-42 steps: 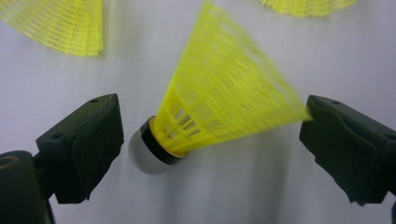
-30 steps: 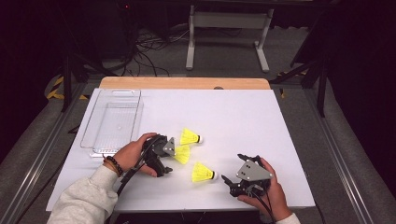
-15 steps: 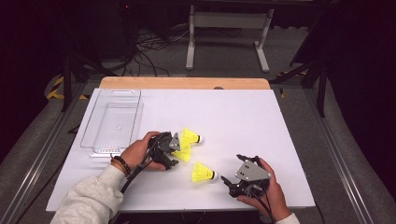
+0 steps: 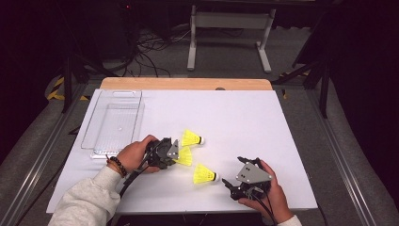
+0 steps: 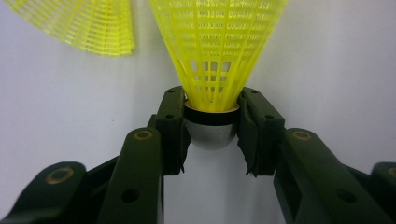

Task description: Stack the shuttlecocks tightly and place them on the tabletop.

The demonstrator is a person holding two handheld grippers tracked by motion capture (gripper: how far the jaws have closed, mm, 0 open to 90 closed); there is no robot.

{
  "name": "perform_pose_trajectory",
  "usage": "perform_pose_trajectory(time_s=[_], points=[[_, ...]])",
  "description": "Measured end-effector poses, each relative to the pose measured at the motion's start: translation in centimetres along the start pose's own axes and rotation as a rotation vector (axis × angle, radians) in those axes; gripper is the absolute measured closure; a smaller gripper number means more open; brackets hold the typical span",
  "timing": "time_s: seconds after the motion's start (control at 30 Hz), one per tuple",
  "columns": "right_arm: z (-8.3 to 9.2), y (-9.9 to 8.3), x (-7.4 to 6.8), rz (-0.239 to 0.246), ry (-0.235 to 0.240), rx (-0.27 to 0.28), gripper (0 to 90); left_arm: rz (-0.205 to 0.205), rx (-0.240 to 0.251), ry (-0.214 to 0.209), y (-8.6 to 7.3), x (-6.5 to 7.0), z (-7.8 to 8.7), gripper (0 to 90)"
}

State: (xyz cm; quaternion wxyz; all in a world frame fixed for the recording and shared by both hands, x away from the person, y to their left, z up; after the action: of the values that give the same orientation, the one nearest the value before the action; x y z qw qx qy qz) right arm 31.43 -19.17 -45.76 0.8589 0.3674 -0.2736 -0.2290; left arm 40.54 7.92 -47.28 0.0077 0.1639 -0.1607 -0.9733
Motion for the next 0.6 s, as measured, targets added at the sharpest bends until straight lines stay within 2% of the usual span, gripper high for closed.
perform_pose_trajectory(time_s=[0.13, 0.23, 0.43, 0.6], points=[[0.0, 0.0, 0.0, -0.002, 0.002, -0.001, 15.5, -0.047, 0.001, -0.027, -0.4, 1.0, 0.5, 64.8], [-0.1, 0.0, 0.0, 0.001, 0.004, -0.004, 15.5, -0.065, 0.004, -0.05, -0.9, 1.4, 0.9, 64.7], [-0.2, 0.1, -0.1, 0.004, 0.008, -0.008, 15.5, -0.067, 0.016, -0.073, -1.4, 1.7, 1.1, 64.7], [-0.2, 0.1, -0.1, 0.002, 0.009, -0.007, 15.5, -0.062, 0.027, -0.069, -1.3, 1.6, 1.0, 63.8]])
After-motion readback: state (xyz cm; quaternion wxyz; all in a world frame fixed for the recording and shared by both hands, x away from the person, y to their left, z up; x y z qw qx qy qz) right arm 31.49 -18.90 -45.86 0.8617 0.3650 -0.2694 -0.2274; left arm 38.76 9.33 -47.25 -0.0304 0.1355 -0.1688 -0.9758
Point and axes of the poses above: each handheld gripper's, and its own axes: z roughly backward along the jaws, y roughly out of its top, x roughly to its right, the point moved 4 cm from there along -z, roughly forward along the jaws, and after that the axes turned 3 degrees about y, right-handed, at the moved point
